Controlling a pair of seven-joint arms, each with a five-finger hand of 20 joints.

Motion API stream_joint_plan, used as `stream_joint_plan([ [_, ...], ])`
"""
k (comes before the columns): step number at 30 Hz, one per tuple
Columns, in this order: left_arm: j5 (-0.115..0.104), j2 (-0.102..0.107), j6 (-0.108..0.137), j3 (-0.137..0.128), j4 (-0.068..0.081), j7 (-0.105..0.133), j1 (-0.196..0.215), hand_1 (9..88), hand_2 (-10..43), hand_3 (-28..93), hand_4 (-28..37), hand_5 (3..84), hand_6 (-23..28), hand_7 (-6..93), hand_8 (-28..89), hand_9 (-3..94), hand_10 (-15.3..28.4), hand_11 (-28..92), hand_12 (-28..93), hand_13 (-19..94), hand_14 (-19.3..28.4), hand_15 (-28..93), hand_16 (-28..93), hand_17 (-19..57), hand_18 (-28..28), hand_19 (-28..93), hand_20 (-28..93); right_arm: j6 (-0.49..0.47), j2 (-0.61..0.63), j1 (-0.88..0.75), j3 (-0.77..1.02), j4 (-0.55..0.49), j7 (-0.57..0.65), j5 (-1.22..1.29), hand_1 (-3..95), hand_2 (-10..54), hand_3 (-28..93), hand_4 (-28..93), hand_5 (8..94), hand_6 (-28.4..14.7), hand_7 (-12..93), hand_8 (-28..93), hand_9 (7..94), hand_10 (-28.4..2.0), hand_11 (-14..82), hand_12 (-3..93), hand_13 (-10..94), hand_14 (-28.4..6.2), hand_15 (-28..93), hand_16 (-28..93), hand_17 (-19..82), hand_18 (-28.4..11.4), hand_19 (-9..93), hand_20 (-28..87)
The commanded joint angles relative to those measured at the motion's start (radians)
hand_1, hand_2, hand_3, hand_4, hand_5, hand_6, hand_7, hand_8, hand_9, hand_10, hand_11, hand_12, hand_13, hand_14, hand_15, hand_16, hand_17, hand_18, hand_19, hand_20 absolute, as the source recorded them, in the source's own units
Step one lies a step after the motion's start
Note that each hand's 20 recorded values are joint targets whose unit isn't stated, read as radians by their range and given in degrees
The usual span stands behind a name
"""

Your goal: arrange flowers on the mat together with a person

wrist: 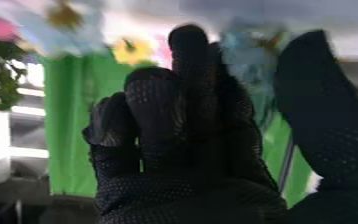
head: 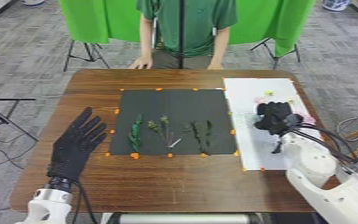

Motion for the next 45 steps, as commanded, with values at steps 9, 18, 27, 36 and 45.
stream_joint_plan([
  [9,-0.019,0.164,0.036,-0.096,-0.003,-0.013,0.053,25.8,1.3,72,-25.8,28.7,1.6,13.9,-9,25.4,11.1,13,15,20,14.2,18,4,-12.1,21.7,43,9,0.221,-0.081,0.205,-0.200,-0.051,-0.215,0.075,51.7,-9.4,80,-27,73.5,1.4,42,-3,89.4,-7.1,22.0,38.7,78,-6.5,74,26,43,-19.0,93,52],
  [18,-0.045,0.228,0.070,-0.149,-0.002,-0.013,0.095,25.8,1.2,72,-25.8,28.7,1.5,14.0,-9,25.3,11.0,13,15,20,14.2,18,3,-12.1,21.7,43,9,0.219,-0.356,0.447,-0.435,0.016,-0.444,0.123,51.3,-9.5,80,-26,74.0,1.3,41,-3,89.8,-7.1,20.8,39.2,78,-6.4,73,27,43,-19.0,93,53],
  [27,-0.042,0.263,0.061,-0.120,0.026,-0.032,0.019,25.8,1.2,72,-25.9,28.7,1.5,14.1,-9,25.3,11.0,13,15,20,13.9,18,4,-12.1,21.7,43,9,0.147,-0.533,0.428,-0.524,0.167,-0.596,-0.009,51.5,-9.5,80,-27,74.9,1.9,39,-5,91.2,-6.5,16.7,36.2,78,-6.3,73,27,43,-18.7,93,53],
  [36,-0.040,0.305,0.052,-0.077,0.037,-0.038,-0.042,25.8,1.2,72,-25.9,28.7,1.5,14.1,-9,25.3,10.9,13,15,20,13.8,17,4,-12.1,21.6,43,9,0.135,-0.640,0.413,-0.516,0.288,-0.582,-0.155,52.3,-9.5,78,-28,76.2,2.8,37,-5,92.0,-5.6,10.9,33.9,78,-6.0,73,26,43,-18.6,93,53],
  [45,-0.038,0.323,0.030,-0.035,0.058,-0.067,-0.103,25.8,1.2,72,-25.8,28.7,1.5,14.1,-9,25.4,11.0,13,15,20,13.8,17,4,-12.1,21.6,43,9,0.219,-0.681,0.405,-0.527,0.352,-0.436,-0.260,52.4,-9.5,77,-28,76.9,3.6,35,-5,92.3,-5.1,9.2,32.3,78,-5.9,73,26,43,-18.8,93,53],
])
